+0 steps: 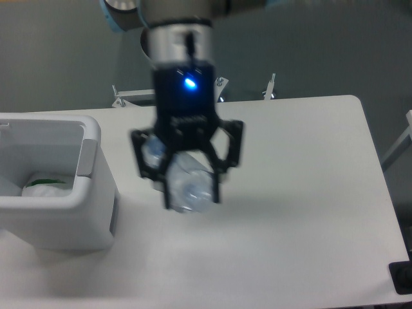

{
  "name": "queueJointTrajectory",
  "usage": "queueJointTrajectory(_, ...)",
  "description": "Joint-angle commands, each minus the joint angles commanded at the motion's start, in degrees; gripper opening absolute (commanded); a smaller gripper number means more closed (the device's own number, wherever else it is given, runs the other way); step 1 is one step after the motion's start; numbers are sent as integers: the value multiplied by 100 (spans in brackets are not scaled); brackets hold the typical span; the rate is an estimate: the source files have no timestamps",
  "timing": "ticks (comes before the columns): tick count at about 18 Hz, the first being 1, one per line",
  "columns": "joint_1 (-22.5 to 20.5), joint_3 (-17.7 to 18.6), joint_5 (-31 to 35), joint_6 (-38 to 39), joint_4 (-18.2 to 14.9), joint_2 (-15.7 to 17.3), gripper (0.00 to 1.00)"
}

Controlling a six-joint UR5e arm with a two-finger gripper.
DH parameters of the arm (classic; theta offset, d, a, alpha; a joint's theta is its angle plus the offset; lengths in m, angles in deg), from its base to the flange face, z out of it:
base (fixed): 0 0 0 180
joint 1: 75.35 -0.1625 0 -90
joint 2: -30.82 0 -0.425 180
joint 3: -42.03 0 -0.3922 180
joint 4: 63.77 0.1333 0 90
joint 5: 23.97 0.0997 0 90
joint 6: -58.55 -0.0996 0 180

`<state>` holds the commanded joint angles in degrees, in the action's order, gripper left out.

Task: Place the trash in the trash can

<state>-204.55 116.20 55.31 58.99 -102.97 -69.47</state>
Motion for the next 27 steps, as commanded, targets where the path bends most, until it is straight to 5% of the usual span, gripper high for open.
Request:
queueJointTrajectory(13,1168,219,17,-18,35,-254,63)
queueJointTrajectory(21,1521,431,35,-79,35,-378,65)
queueJointTrajectory(24,1521,545,35,-71,35,-360,71)
queueJointTrajectory(27,1521,940,35,-158,35,-167,100)
